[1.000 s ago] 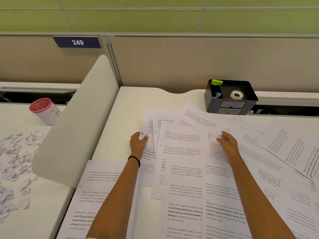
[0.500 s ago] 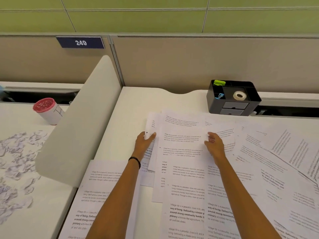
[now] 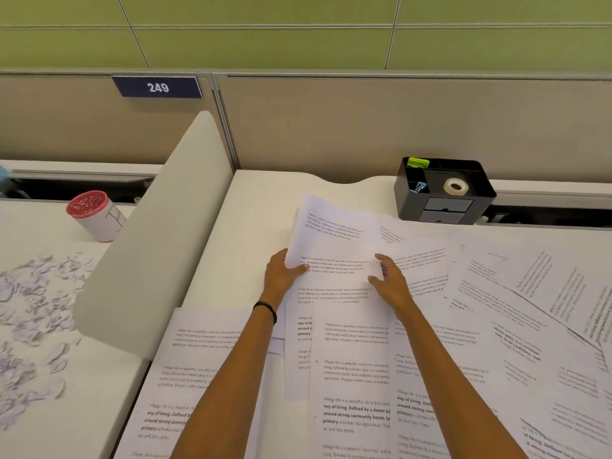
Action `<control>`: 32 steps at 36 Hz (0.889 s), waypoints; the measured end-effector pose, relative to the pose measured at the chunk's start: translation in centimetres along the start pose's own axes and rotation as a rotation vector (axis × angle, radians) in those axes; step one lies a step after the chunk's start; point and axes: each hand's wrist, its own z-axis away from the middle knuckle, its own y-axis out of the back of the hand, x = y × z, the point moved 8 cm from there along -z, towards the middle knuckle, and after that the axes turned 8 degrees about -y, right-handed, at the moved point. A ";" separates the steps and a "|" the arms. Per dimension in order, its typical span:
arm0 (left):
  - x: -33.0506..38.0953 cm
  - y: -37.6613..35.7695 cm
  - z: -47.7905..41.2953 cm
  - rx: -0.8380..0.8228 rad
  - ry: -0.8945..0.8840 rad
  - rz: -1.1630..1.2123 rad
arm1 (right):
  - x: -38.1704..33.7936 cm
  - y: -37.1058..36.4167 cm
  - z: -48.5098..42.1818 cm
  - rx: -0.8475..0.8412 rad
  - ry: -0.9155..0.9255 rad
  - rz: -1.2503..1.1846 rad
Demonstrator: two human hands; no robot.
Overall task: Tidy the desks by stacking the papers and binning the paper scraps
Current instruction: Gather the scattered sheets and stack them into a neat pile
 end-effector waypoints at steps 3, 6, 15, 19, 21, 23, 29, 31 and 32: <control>1.5 0.2 0.0 0.002 -0.048 0.004 | -0.2 0.4 0.2 0.015 -0.015 -0.043; 3.0 0.5 -0.1 -0.008 -0.090 0.010 | -0.7 1.0 0.3 0.061 0.004 -0.071; 9.4 1.9 0.5 0.003 -0.269 0.016 | -3.4 3.4 0.7 0.112 0.056 -0.157; 12.1 2.8 1.1 0.021 -0.335 0.035 | -5.2 4.0 1.4 0.093 0.119 -0.176; 13.2 3.3 1.4 0.039 -0.356 0.049 | -6.0 4.2 1.9 0.083 0.158 -0.179; 14.1 3.7 1.7 0.054 -0.374 0.081 | -6.8 4.4 2.4 0.075 0.182 -0.187; 17.4 4.9 3.0 0.059 -0.443 0.145 | -9.3 5.3 3.6 0.075 0.261 -0.201; 18.4 5.2 3.4 0.053 -0.460 0.165 | -10.2 5.9 4.2 0.076 0.297 -0.232; 18.8 5.3 3.6 0.050 -0.467 0.173 | -10.6 6.2 4.5 0.077 0.313 -0.255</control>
